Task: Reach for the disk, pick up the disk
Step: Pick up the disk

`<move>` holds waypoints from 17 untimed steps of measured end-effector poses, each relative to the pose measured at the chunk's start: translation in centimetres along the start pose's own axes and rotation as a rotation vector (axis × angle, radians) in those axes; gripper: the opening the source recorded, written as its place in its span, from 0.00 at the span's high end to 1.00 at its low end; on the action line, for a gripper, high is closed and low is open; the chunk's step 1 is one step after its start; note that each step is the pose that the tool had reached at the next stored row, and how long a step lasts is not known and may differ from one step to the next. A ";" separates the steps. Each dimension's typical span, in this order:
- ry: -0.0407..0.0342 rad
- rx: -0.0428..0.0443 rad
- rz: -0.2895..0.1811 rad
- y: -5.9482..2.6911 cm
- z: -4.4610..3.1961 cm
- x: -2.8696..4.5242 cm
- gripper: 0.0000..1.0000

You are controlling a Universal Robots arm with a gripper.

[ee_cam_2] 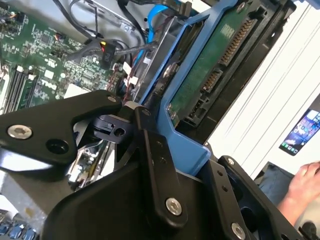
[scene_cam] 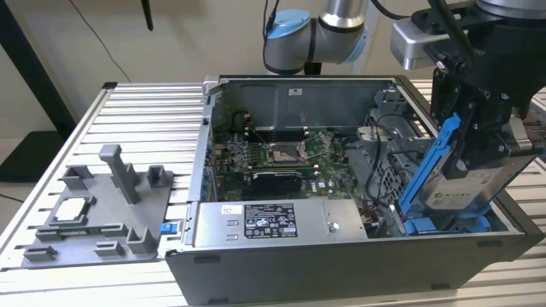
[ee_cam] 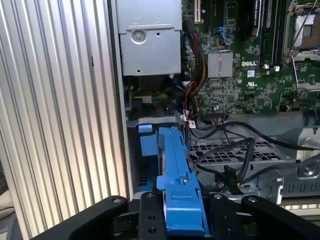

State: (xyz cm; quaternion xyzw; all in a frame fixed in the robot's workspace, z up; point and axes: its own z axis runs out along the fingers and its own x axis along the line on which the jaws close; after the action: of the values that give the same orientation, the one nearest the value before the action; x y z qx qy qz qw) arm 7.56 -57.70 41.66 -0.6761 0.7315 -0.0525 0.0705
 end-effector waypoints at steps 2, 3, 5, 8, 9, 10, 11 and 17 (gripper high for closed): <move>-0.0001 0.0000 0.000 0.16 -0.01 0.13 1.00; -0.0001 0.0000 0.000 0.30 -0.03 0.17 1.00; -0.0002 0.0000 0.000 0.51 -0.04 0.25 1.00; 0.0000 -0.0001 0.000 0.55 0.04 0.25 1.00; 0.0000 0.0000 0.000 0.56 0.09 0.24 1.00; -0.0001 0.0001 0.000 0.58 0.15 0.23 1.00; -0.0003 0.0001 0.000 0.60 0.22 0.22 1.00; -0.0001 0.0000 0.000 0.65 0.45 0.12 1.00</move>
State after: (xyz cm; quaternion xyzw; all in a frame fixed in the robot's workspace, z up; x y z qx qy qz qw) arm 6.99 -57.77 41.10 -0.6761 0.7315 -0.0524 0.0706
